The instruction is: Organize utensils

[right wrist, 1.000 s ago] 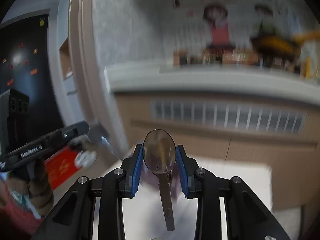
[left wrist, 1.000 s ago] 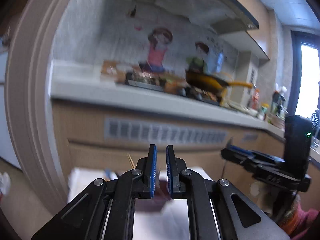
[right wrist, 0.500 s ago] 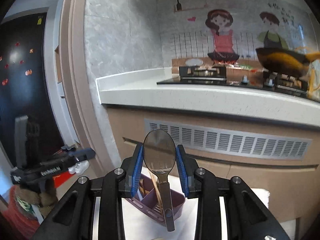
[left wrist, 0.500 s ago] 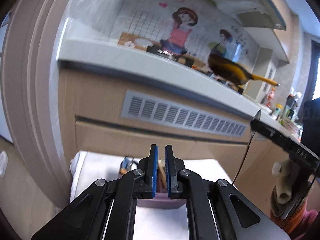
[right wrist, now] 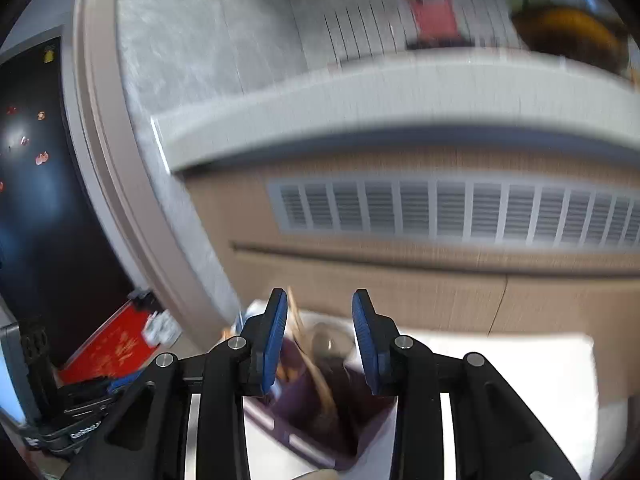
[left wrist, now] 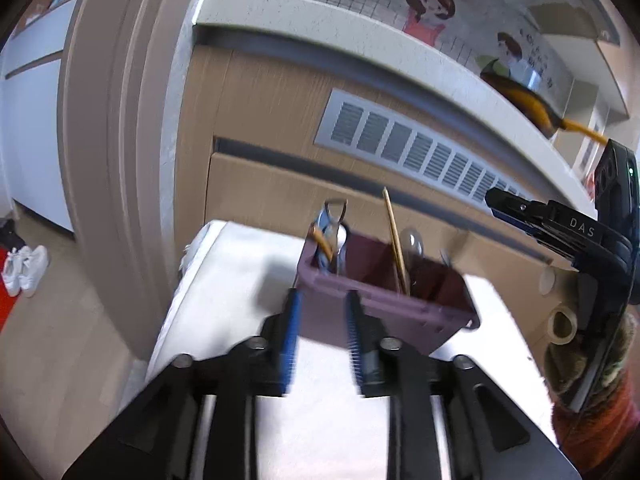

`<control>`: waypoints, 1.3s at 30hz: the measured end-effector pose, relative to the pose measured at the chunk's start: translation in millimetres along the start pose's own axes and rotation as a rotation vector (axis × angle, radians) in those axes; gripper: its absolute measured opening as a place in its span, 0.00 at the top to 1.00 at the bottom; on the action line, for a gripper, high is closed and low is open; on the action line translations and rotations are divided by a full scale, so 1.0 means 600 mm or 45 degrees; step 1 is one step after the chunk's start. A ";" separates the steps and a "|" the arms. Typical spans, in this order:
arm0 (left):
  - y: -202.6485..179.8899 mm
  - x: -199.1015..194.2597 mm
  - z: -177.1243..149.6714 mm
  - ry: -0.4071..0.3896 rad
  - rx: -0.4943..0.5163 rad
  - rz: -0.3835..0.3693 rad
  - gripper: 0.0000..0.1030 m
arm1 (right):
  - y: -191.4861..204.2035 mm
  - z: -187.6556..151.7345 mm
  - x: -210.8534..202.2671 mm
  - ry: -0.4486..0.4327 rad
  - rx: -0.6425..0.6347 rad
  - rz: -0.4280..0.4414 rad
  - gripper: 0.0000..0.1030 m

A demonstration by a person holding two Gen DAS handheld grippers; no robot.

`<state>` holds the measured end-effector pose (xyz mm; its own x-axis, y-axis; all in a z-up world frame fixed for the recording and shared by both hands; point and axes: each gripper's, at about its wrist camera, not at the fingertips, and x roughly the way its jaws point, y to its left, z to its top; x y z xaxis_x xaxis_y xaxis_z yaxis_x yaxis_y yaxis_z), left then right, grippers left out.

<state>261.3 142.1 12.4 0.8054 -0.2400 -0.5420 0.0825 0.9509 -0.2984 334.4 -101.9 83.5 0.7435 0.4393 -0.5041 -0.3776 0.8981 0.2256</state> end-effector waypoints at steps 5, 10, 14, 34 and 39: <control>-0.038 -0.018 -0.046 -0.020 0.084 0.045 0.64 | -0.001 -0.073 -0.044 0.001 0.021 -0.093 0.69; -0.084 -0.057 -0.103 -0.128 0.223 0.150 0.52 | 0.030 -0.179 -0.127 -0.085 -0.005 -0.163 0.48; -0.111 -0.088 -0.143 -0.160 0.292 0.175 0.44 | 0.044 -0.253 -0.163 -0.029 -0.003 -0.274 0.44; -0.162 -0.157 -0.174 -0.099 0.265 0.221 0.44 | 0.096 -0.297 -0.238 -0.078 -0.074 -0.304 0.44; -0.162 -0.154 -0.172 -0.088 0.269 0.214 0.44 | 0.091 -0.298 -0.234 -0.061 -0.059 -0.298 0.44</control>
<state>118.2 51.7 10.7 0.8556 -0.0680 -0.5131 0.0586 0.9977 -0.0345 110.8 -118.6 17.6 0.8389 0.2206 -0.4975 -0.2159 0.9741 0.0679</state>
